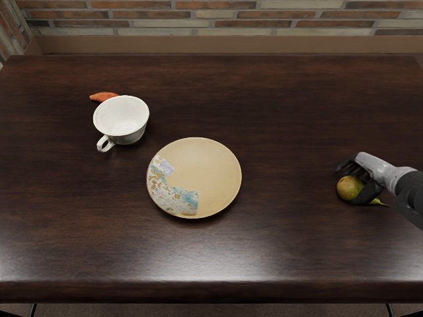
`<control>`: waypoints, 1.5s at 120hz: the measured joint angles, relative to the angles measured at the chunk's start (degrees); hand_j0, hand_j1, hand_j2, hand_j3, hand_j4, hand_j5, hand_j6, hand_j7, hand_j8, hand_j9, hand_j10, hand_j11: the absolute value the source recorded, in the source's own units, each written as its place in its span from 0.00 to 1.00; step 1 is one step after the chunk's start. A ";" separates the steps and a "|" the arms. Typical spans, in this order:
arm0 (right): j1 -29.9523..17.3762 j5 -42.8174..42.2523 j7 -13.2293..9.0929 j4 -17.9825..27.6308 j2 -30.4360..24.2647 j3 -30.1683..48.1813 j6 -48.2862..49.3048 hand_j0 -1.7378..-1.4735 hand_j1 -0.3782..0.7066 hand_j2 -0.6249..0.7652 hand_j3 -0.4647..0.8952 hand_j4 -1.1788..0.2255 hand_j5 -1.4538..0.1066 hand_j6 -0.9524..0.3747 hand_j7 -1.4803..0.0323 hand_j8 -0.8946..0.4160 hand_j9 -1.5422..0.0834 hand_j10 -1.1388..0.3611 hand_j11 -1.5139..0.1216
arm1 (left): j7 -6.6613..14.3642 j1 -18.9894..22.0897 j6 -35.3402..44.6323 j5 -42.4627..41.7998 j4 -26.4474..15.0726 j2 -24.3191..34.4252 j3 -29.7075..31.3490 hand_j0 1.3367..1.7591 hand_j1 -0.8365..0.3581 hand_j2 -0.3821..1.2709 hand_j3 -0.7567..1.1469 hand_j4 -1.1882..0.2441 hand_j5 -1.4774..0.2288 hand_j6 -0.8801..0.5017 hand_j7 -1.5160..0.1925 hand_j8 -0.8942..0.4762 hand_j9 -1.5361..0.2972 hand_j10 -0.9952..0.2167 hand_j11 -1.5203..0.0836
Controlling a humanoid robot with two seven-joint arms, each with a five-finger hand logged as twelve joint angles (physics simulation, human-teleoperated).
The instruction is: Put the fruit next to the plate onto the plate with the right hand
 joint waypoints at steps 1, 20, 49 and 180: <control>0.00 0.00 0.00 0.00 0.00 -0.01 -0.01 0.30 0.51 0.39 0.34 0.52 0.56 0.38 0.60 0.35 0.59 0.46 0.57 | 0.00 0.00 0.00 0.00 0.00 0.00 0.00 0.76 0.99 0.23 0.40 0.83 0.87 0.64 0.89 0.65 0.84 0.82 0.95; 0.01 -0.03 0.00 0.01 0.02 -0.14 -0.07 0.31 0.52 0.39 0.34 0.50 0.53 0.39 0.57 0.36 0.56 0.44 0.54 | -0.01 0.00 0.00 0.00 0.00 0.00 0.00 0.76 0.99 0.23 0.40 0.83 0.87 0.64 0.89 0.65 0.84 0.82 0.95; -0.03 -0.16 -0.01 0.01 0.08 -0.38 -0.23 0.32 0.54 0.43 0.34 0.47 0.50 0.40 0.53 0.38 0.53 0.41 0.51 | 0.02 0.00 0.00 0.00 0.00 0.00 0.00 0.76 0.99 0.23 0.40 0.83 0.87 0.64 0.89 0.65 0.84 0.82 0.95; 0.05 0.13 0.08 0.01 -0.07 -1.24 -0.41 0.33 0.51 0.54 0.34 0.35 0.31 0.39 0.36 0.37 0.34 0.38 0.32 | 0.00 0.00 0.00 0.00 0.00 0.00 0.00 0.76 0.99 0.23 0.40 0.83 0.87 0.64 0.89 0.65 0.84 0.82 0.95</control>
